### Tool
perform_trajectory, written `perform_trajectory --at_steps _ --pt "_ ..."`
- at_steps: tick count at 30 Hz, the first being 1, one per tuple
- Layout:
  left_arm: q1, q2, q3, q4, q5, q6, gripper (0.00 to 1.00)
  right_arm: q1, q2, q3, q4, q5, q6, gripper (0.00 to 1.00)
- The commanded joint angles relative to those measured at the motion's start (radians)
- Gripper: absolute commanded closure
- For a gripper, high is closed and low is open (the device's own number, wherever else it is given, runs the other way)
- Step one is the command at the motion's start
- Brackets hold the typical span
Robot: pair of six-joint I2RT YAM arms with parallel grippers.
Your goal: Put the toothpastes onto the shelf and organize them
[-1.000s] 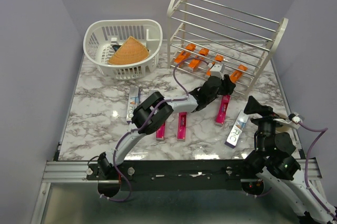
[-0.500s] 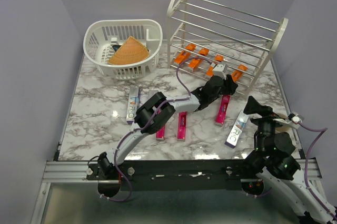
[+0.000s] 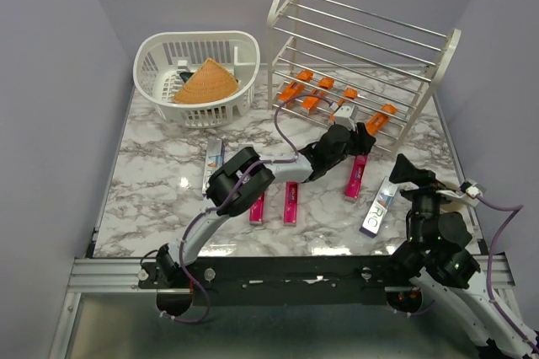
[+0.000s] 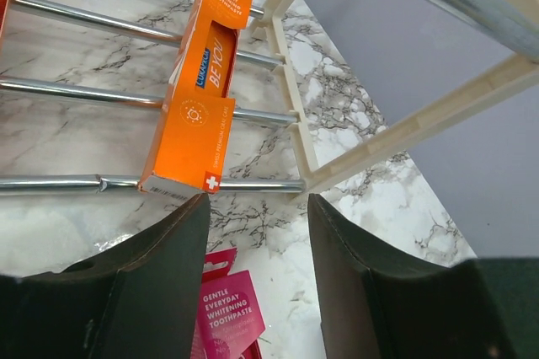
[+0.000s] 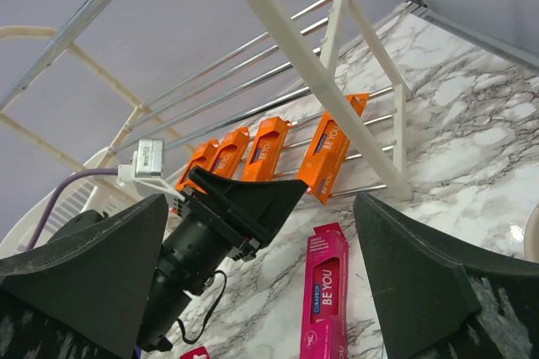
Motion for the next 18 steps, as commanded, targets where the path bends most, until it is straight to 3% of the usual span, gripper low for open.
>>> perform_trajectory --at_steps 1,8,11,18 --pt "-0.006 -0.089 -0.068 0.061 -0.015 0.005 0.39 -0.001 -0.017 -0.016 0.031 -0.001 -0.017 0.0" --pt "0.018 -0.331 -0.304 0.047 -0.099 0.028 0.34 -0.001 0.117 0.019 0.098 -0.081 -0.088 0.0" --pt "0.038 -0.464 -0.437 -0.005 -0.16 0.045 0.31 -0.001 0.251 0.082 0.081 -0.115 -0.112 0.0" --pt "0.051 -0.791 -0.658 -0.317 -0.341 0.05 0.22 -0.007 0.603 0.242 0.006 -0.166 -0.125 0.01"
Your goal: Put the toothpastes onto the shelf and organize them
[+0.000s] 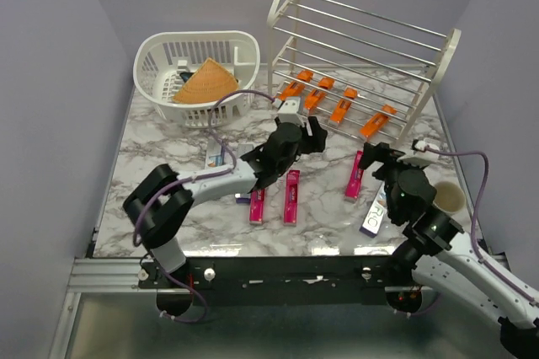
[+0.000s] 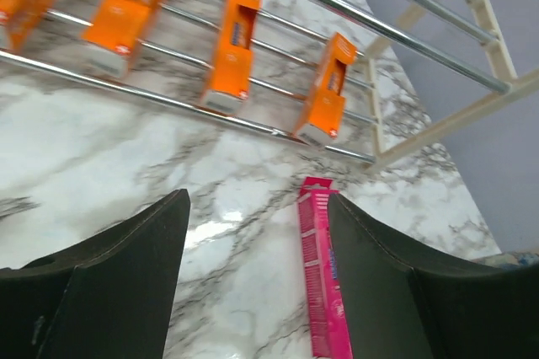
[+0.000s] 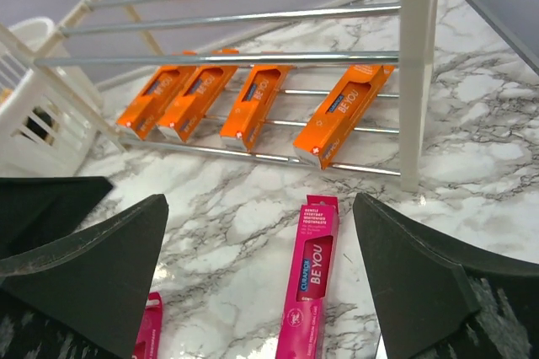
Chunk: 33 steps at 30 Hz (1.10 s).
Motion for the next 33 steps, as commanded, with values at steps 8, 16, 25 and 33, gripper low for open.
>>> perform_trajectory --at_steps 8,16,25,33 --pt "0.003 -0.59 -0.199 -0.71 -0.379 -0.022 0.05 -0.022 0.579 0.254 -0.079 -0.058 -0.057 0.01" --pt "0.026 -0.931 -0.125 -1.127 -0.489 0.117 0.01 -0.042 0.972 0.445 -0.099 0.102 -0.203 0.06" --pt "0.032 -1.324 -0.291 -1.014 -0.636 0.225 0.01 -0.088 1.288 0.696 -0.263 0.289 -0.215 0.2" --pt "0.04 -1.39 -0.36 -1.008 -0.709 0.264 0.01 -0.124 1.454 0.717 -0.163 0.323 -0.414 0.21"
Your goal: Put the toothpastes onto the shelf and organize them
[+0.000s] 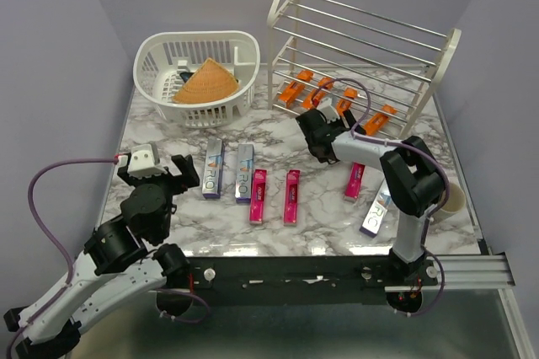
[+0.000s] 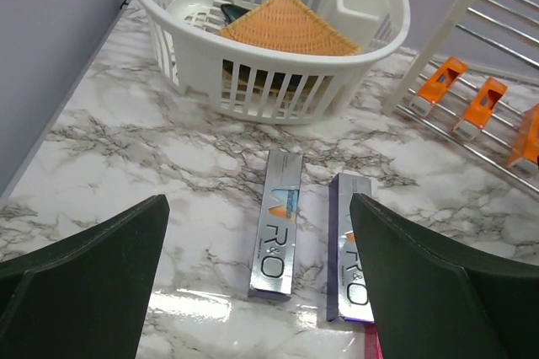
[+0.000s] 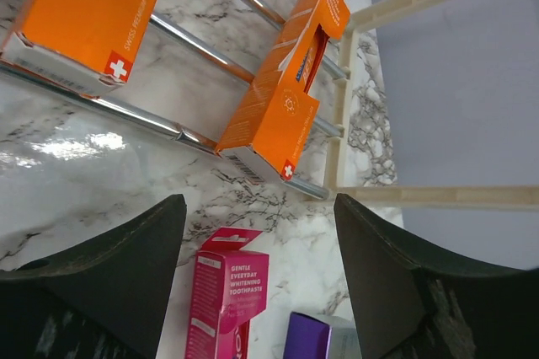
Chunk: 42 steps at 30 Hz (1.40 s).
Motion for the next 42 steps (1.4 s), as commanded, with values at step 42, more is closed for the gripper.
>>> perform_trajectory --at_steps 42 --pt "0.155 0.06 -0.054 0.074 0.121 0.067 0.01 -0.116 0.057 -0.24 0.526 -0.105 -0.838 0.39"
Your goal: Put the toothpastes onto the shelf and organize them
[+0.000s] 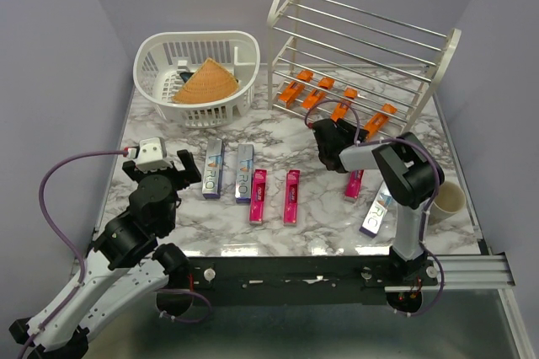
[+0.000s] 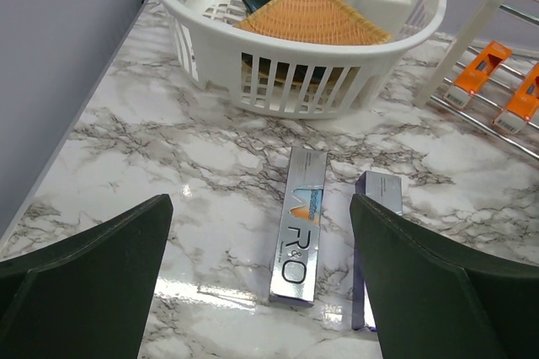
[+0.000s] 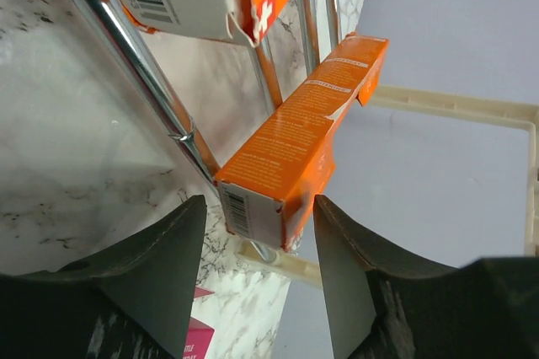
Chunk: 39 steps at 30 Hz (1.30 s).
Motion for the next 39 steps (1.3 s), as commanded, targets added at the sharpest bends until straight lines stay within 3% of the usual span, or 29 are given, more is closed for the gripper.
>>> perform_trajectory --at_steps 1,10,17,39 --pt "0.012 0.004 -0.013 0.02 0.025 0.008 0.01 -0.015 -0.05 -0.023 0.006 0.024 -0.005 0.39" --pt "0.021 0.002 -0.012 0.02 0.032 0.006 0.01 -0.015 -0.105 -0.041 -0.03 0.03 0.024 0.4" --pt "0.024 0.001 -0.013 0.02 0.037 0.008 0.01 -0.028 -0.101 -0.04 -0.046 0.043 0.037 0.47" --pt "0.032 0.007 -0.015 0.024 0.048 0.011 0.01 -0.06 -0.11 -0.011 -0.106 0.047 0.093 0.49"
